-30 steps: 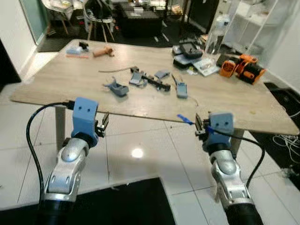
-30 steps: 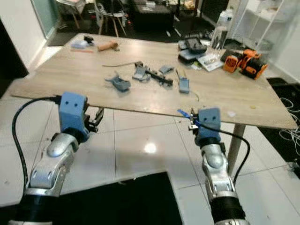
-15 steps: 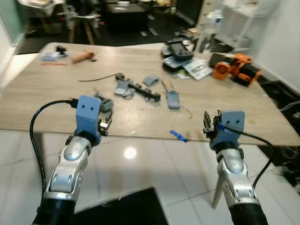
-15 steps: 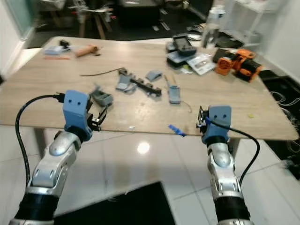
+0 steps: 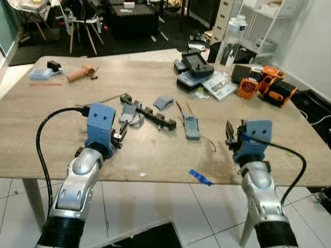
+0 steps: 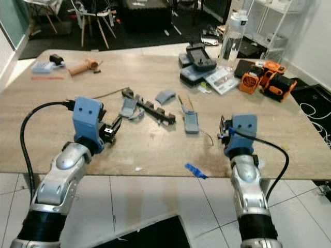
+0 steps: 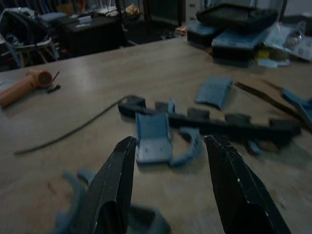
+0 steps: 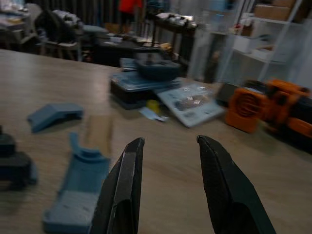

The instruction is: Picking trash to rubbish bin

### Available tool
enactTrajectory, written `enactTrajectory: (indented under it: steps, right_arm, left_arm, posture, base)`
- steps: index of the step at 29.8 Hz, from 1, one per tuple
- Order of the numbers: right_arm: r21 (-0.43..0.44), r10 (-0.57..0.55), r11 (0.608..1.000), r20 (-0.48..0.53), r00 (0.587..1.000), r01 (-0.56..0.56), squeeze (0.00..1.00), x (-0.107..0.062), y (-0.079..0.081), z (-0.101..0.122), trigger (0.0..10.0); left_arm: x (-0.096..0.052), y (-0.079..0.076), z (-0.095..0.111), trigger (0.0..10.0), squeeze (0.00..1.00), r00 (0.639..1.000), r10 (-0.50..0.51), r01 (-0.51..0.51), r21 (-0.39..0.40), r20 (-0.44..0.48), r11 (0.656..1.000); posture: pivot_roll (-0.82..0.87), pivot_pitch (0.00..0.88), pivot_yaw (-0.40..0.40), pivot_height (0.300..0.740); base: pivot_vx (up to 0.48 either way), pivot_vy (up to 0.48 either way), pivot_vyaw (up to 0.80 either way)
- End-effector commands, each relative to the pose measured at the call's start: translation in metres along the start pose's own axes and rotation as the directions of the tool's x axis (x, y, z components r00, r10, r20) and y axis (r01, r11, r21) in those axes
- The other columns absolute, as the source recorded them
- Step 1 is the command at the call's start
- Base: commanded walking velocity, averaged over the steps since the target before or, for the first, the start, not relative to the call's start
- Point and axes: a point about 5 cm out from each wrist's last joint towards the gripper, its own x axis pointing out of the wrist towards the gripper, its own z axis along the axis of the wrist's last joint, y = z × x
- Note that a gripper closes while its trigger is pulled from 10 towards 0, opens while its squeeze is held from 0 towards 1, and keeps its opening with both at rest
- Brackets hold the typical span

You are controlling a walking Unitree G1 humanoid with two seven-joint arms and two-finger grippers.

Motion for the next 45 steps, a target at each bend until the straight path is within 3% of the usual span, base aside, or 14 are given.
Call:
enactTrajectory:
  steps: [1, 4, 9, 11, 18, 19, 20, 29, 38, 39, 40, 45]
  right_arm:
    - [0.038, 0.056, 0.998, -0.024, 0.998, -0.055, 0.00, -0.002, 0.010, -0.004, 10.0]
    - [0.082, 0.157, 0.984, -0.013, 0.987, -0.156, 0.00, -0.005, 0.025, -0.003, 10.0]
    - [0.101, 0.213, 0.972, -0.012, 0.977, -0.211, 0.00, -0.007, 0.032, -0.003, 10.0]
    - [0.103, 0.235, 0.968, -0.031, 0.971, -0.231, 0.00, -0.010, 0.037, -0.006, 10.0]
    - [0.050, 0.159, 0.987, -0.091, 0.983, -0.155, 0.00, -0.016, 0.037, -0.016, 10.0]
    - [0.058, 0.150, 0.988, -0.091, 0.985, -0.145, 0.60, -0.017, 0.037, -0.017, 10.0]
    - [0.080, 0.152, 0.986, -0.092, 0.984, -0.145, 1.00, -0.018, 0.038, -0.017, 10.0]
    - [0.117, 0.170, 0.981, -0.131, 0.977, -0.155, 1.00, -0.022, 0.037, -0.028, 10.0]
    - [0.137, 0.170, 0.980, -0.216, 0.961, -0.143, 1.00, -0.015, 0.032, -0.038, 10.0]
    - [0.152, 0.164, 0.979, -0.217, 0.962, -0.133, 0.61, -0.014, 0.032, -0.038, 10.0]
    - [0.164, 0.161, 0.978, -0.216, 0.963, -0.126, 0.00, -0.013, 0.031, -0.038, 10.0]
    - [0.178, 0.187, 0.974, -0.274, 0.943, -0.141, 0.00, -0.008, 0.032, -0.044, 10.0]
  left_arm:
    - [-0.003, 0.002, -0.004, 10.0, 0.00, 1.000, 0.002, -0.002, 0.001, -0.016, 1.000]
    - [-0.003, 0.002, -0.004, 10.0, 0.00, 1.000, -0.002, 0.002, 0.003, -0.016, 1.000]
    - [-0.005, -0.001, -0.001, 10.0, 0.00, 0.999, -0.033, 0.034, -0.013, 0.020, 0.999]
    - [-0.007, -0.007, 0.003, 10.0, 0.00, 0.994, -0.097, 0.098, -0.013, 0.042, 0.995]
    - [-0.016, -0.021, 0.007, 10.0, 0.00, 0.954, -0.291, 0.290, 0.025, 0.074, 0.957]
    - [-0.017, -0.023, 0.008, 10.0, 0.00, 0.947, -0.312, 0.310, 0.031, 0.073, 0.950]
    - [-0.018, -0.024, 0.007, 10.0, 0.00, 0.940, -0.334, 0.332, 0.039, 0.072, 0.942]
    - [-0.019, -0.027, 0.007, 10.0, 0.00, 0.933, -0.355, 0.353, 0.050, 0.063, 0.934]
    - [-0.020, -0.028, 0.008, 10.0, 0.00, 0.930, -0.363, 0.361, 0.040, 0.063, 0.932]
    - [-0.020, -0.028, 0.008, 10.0, 0.00, 0.927, -0.369, 0.367, 0.042, 0.063, 0.929]
    - [-0.021, -0.029, 0.008, 10.0, 0.00, 0.926, -0.372, 0.370, 0.042, 0.062, 0.928]
    - [-0.022, -0.029, 0.008, 10.0, 0.00, 0.922, -0.384, 0.381, 0.047, 0.060, 0.923]
  posture:
    - [0.00, 0.101, -0.005, 0.740]
    - [0.01, 0.102, -0.005, 0.740]
    - [0.01, 0.103, -0.004, 0.740]
    - [0.01, 0.103, -0.004, 0.740]
    - [0.01, 0.113, -0.002, 0.740]
    - [0.01, 0.113, -0.002, 0.740]
    - [0.01, 0.114, 0.001, 0.740]
    - [0.01, 0.120, 0.005, 0.740]
    - [0.02, 0.126, 0.011, 0.740]
    - [0.02, 0.126, 0.013, 0.740]
    - [0.02, 0.124, 0.014, 0.740]
    - [0.03, 0.122, 0.018, 0.740]
  base:
    - [0.416, 0.000, 0.00]
    - [0.412, 0.000, 0.00]
    - [0.151, 0.000, 0.00]
    - [0.000, 0.000, 0.00]
    - [0.000, 0.000, 0.00]
    - [0.000, 0.000, 0.00]
    - [0.000, 0.000, 0.00]
    - [0.000, 0.000, 0.00]
    - [0.000, 0.000, 0.00]
    - [0.000, 0.000, 0.00]
    - [0.000, 0.000, 0.00]
    - [0.000, 0.000, 0.00]
